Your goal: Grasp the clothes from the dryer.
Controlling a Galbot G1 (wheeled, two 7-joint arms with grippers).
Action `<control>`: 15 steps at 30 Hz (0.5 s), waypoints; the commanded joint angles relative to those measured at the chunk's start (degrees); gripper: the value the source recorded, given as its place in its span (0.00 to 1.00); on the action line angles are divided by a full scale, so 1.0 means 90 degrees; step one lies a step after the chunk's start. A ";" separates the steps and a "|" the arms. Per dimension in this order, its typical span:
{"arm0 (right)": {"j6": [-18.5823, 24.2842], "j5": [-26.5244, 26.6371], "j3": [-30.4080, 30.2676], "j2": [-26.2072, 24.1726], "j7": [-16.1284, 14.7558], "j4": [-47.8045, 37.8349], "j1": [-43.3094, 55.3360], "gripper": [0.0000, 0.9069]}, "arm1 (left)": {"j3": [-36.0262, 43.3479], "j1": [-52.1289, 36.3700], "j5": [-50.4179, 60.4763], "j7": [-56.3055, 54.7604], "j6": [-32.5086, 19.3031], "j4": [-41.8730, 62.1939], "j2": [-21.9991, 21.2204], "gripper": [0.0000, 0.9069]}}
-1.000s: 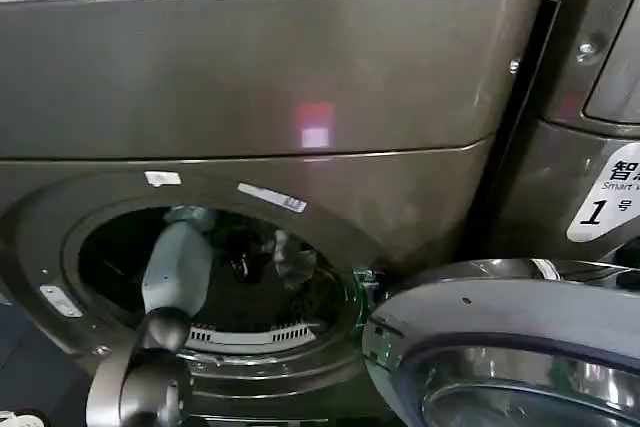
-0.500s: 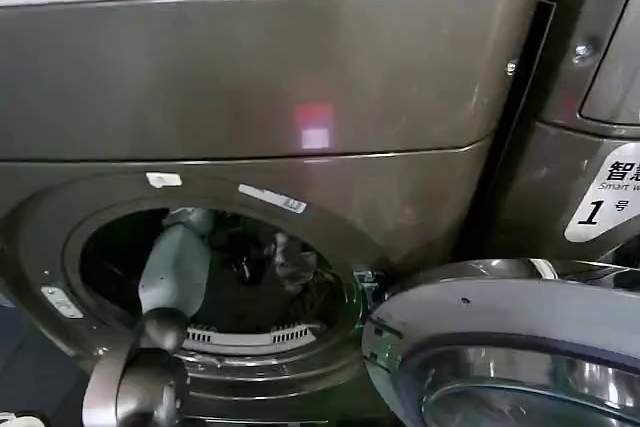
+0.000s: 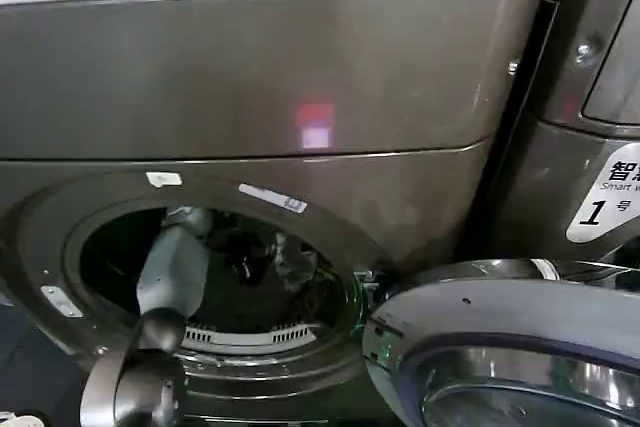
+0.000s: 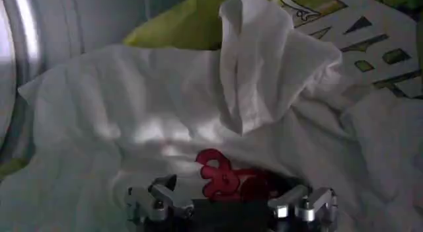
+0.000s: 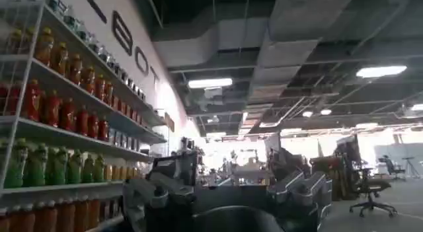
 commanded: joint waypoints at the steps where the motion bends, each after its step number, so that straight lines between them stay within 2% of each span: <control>1: 0.0000 -0.0003 -0.0025 0.0008 0.0002 0.0016 0.0019 1.00 | 0.0022 0.0272 -0.0177 0.0037 0.0019 -0.0276 0.0007 0.00; 15: 0.0010 -0.0007 -0.0067 0.0024 0.0003 0.0018 0.0033 1.00 | 0.0039 0.0299 -0.0318 0.0027 0.0032 -0.0364 0.0029 0.00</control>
